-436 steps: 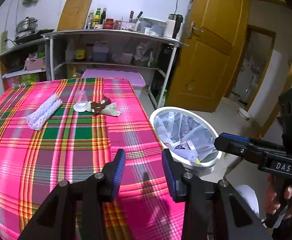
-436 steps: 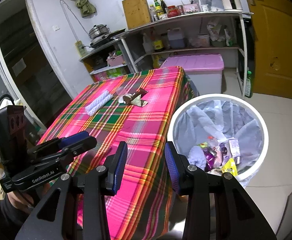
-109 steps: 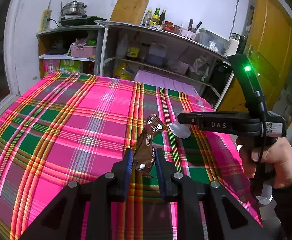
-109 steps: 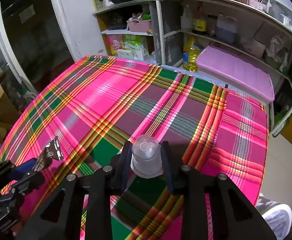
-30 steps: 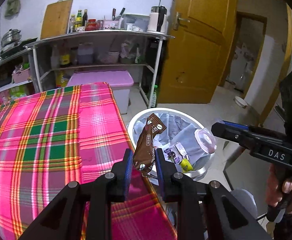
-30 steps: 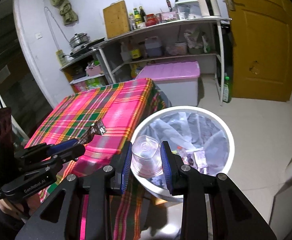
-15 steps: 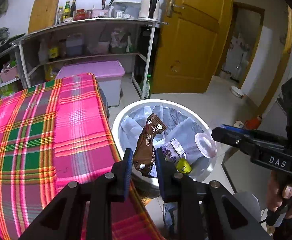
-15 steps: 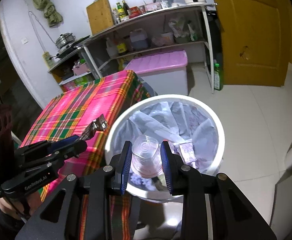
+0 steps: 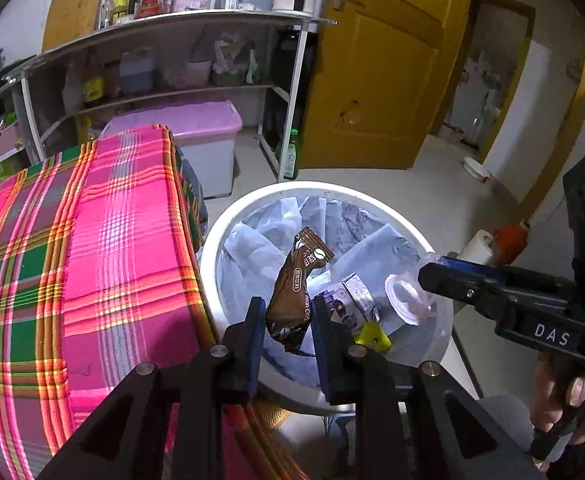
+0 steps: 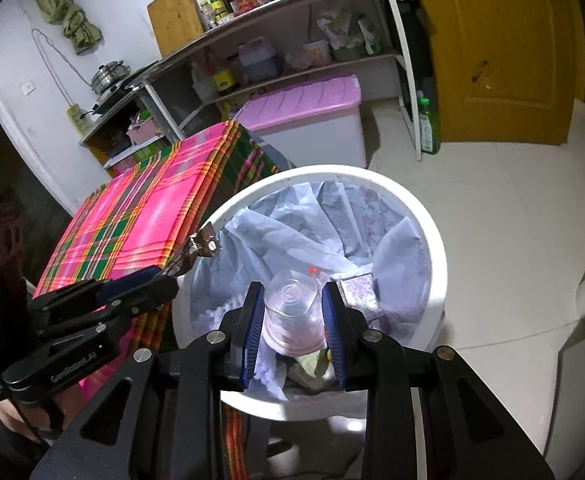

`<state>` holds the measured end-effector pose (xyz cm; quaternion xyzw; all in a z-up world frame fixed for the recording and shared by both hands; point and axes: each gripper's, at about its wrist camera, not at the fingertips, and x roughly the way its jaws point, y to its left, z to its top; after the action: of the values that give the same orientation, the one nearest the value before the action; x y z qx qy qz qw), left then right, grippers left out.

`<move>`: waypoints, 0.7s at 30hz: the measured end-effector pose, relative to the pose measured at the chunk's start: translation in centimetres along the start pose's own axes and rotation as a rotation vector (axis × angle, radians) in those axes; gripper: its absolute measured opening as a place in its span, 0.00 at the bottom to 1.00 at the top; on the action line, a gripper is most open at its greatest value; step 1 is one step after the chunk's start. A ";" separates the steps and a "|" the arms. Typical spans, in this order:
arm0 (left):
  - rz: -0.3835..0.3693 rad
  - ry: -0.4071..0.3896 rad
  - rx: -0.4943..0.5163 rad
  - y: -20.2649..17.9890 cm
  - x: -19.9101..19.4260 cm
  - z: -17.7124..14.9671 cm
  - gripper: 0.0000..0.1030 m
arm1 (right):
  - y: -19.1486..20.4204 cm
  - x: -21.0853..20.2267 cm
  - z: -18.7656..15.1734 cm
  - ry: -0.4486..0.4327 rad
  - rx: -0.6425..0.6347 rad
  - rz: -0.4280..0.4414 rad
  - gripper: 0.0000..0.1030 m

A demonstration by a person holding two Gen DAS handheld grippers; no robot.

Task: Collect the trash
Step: 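Open the left gripper to drop the wrapper while the right releases the cup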

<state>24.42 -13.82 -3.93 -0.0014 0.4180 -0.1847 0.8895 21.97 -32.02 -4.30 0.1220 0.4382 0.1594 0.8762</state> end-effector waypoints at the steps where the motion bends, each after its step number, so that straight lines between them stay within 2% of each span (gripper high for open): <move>1: 0.000 0.004 -0.001 0.1 0.2 0.1 0.22 | 0.0 0.3 0.0 0.007 -0.001 0.000 0.30; 8: -0.002 0.029 -0.011 0.3 1.2 0.2 0.24 | -0.4 0.8 -0.1 0.022 0.004 -0.017 0.31; 11: -0.008 0.029 -0.014 0.3 1.3 0.2 0.28 | -0.4 0.6 -0.2 0.020 -0.001 -0.021 0.32; 21: -0.030 -0.009 -0.025 0.6 -0.4 0.2 0.31 | 0.6 -1.2 -0.6 -0.004 -0.008 -0.023 0.32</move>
<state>24.48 -13.20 -3.59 -0.0197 0.4163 -0.1926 0.8884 20.71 -31.93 -3.56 0.1136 0.4371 0.1507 0.8794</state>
